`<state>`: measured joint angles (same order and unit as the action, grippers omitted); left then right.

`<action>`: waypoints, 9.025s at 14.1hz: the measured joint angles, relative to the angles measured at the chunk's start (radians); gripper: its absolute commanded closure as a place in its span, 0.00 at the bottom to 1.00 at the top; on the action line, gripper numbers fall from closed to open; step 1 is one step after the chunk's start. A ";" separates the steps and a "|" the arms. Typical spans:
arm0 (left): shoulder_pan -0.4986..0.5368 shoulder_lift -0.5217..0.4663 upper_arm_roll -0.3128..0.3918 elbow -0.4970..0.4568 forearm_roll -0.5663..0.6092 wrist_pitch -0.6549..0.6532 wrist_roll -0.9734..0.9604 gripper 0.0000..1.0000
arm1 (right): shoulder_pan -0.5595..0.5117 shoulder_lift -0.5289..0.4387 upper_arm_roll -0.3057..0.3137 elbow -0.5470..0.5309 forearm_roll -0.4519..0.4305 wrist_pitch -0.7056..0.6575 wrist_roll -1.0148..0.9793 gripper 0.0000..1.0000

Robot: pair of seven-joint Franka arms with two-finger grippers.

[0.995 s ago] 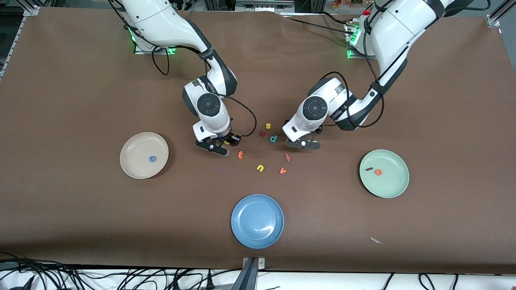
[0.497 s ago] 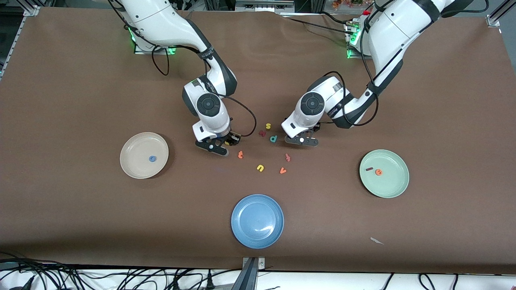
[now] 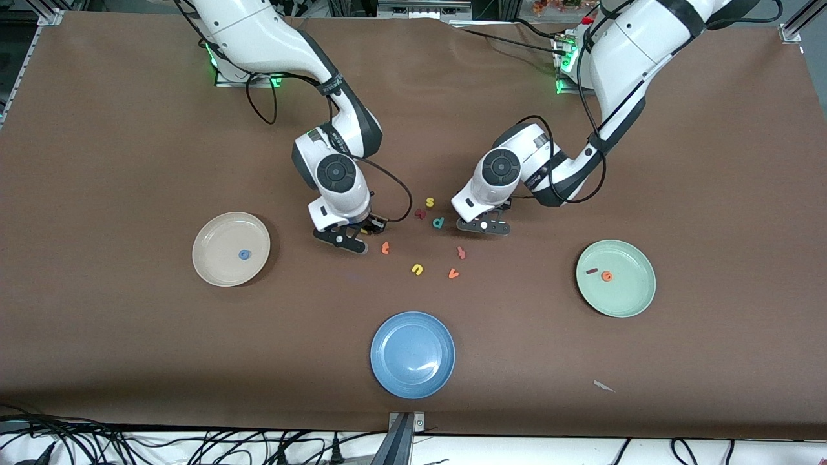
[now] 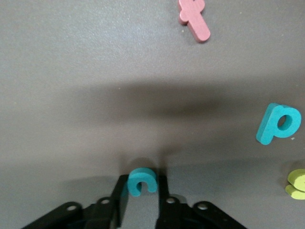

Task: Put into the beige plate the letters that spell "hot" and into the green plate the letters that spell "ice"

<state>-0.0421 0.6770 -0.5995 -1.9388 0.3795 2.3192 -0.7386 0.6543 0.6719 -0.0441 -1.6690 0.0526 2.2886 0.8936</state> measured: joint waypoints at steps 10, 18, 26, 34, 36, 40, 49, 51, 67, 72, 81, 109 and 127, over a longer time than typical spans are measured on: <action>0.146 -0.136 0.004 0.051 0.015 -0.165 0.120 0.86 | -0.061 -0.143 -0.206 -0.095 0.001 -0.120 -0.544 0.71; 0.466 -0.145 0.044 0.073 0.016 -0.174 0.574 0.84 | -0.083 -0.248 -0.389 -0.396 0.093 0.133 -0.968 0.65; 0.456 -0.079 0.075 0.121 0.054 -0.171 0.579 0.00 | -0.086 -0.240 -0.344 -0.380 0.229 0.153 -0.938 0.00; 0.444 -0.185 -0.243 0.464 0.053 -0.743 0.571 0.00 | 0.073 -0.166 -0.231 -0.222 0.231 0.141 -0.450 0.00; 0.442 -0.205 -0.274 0.576 0.042 -0.878 0.571 0.00 | 0.112 -0.103 -0.230 -0.152 0.231 0.141 -0.369 0.00; 0.450 -0.215 -0.273 0.662 0.005 -0.956 0.572 0.00 | 0.166 0.020 -0.229 -0.003 0.231 0.116 -0.297 0.00; 0.240 -0.393 0.152 0.605 -0.259 -0.744 0.574 0.00 | 0.202 0.165 -0.228 0.161 0.231 0.050 -0.110 0.04; 0.160 -0.448 0.314 0.510 -0.378 -0.686 0.586 0.00 | 0.204 0.183 -0.219 0.193 0.231 0.039 -0.086 0.08; -0.038 -0.687 0.555 0.211 -0.394 -0.633 0.651 0.00 | 0.210 0.211 -0.216 0.245 0.231 0.001 -0.068 0.91; -0.004 -0.687 0.497 0.211 -0.394 -0.634 0.657 0.00 | 0.206 0.212 -0.219 0.264 0.231 -0.045 -0.067 0.96; -0.003 -0.687 0.492 0.217 -0.394 -0.634 0.657 0.00 | 0.140 0.097 -0.405 0.151 0.230 -0.169 -0.564 0.96; -0.004 -0.687 0.487 0.220 -0.394 -0.653 0.657 0.00 | 0.032 -0.175 -0.520 -0.079 0.289 -0.351 -0.964 0.00; -0.004 -0.687 0.487 0.221 -0.394 -0.655 0.657 0.00 | -0.614 -0.596 0.023 0.095 -0.019 -0.811 -0.862 0.00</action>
<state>-0.0457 -0.0102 -0.1125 -1.7175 -0.0146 1.6639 -0.0815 0.0402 0.0757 -0.0214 -1.5737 0.0335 1.4781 0.0318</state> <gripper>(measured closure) 0.000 0.000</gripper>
